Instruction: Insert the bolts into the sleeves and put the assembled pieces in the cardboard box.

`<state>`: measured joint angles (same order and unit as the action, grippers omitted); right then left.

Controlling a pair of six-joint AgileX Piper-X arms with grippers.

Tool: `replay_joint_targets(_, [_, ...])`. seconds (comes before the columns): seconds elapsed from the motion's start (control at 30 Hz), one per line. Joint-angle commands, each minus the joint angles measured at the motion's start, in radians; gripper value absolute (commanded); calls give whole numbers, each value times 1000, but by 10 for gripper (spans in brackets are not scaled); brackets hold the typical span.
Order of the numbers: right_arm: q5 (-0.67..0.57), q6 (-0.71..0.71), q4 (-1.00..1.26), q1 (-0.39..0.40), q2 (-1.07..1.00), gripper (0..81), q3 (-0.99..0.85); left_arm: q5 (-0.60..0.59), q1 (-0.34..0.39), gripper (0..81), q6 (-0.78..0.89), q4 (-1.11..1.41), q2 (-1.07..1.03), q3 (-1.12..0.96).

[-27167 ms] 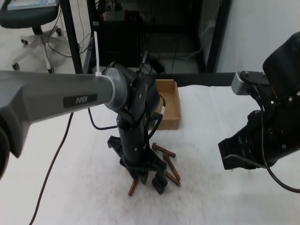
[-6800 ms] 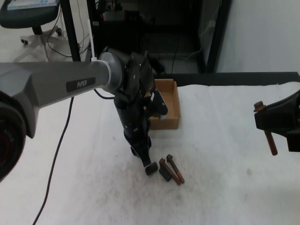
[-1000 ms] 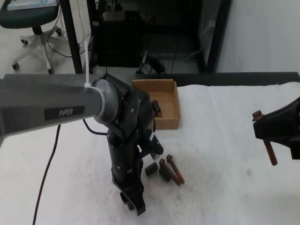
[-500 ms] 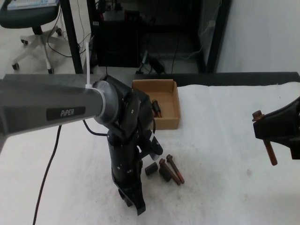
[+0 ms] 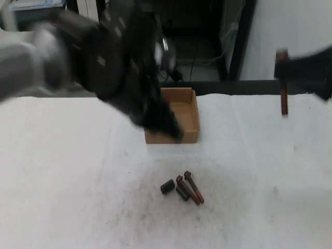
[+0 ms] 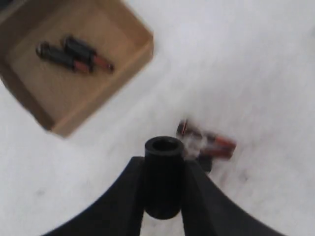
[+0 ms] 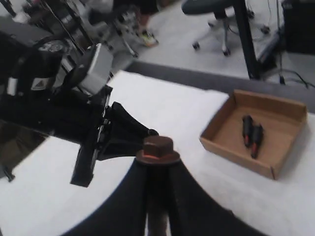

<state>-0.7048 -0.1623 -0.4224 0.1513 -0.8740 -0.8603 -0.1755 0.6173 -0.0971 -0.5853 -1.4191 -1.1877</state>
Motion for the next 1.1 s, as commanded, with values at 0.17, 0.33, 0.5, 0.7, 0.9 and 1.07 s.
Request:
replay_joint_targets(0.17, [-168,-293,366,1,-3,8,-2,-234,1,3,236,357,320,270])
replay_joint_targets(0.33, [-202,-368,633,30,-3,8,-2,-354,3,3,425,622,609,595])
replay_joint_targets(0.5, [-199,-359,742,147,-39,8,-2,-357,3,3,460,967,817,845])
replay_joint_targets(0.7, [-149,-223,743,375,-121,8,-2,-402,3,3,391,931,876,914])
replay_joint_targets(0.9, [-26,-101,750,543,-171,8,-2,-456,3,3,314,827,843,914])
replay_joint_targets(1.07, [-27,-62,788,584,-173,8,-2,-456,3,3,314,803,817,914])
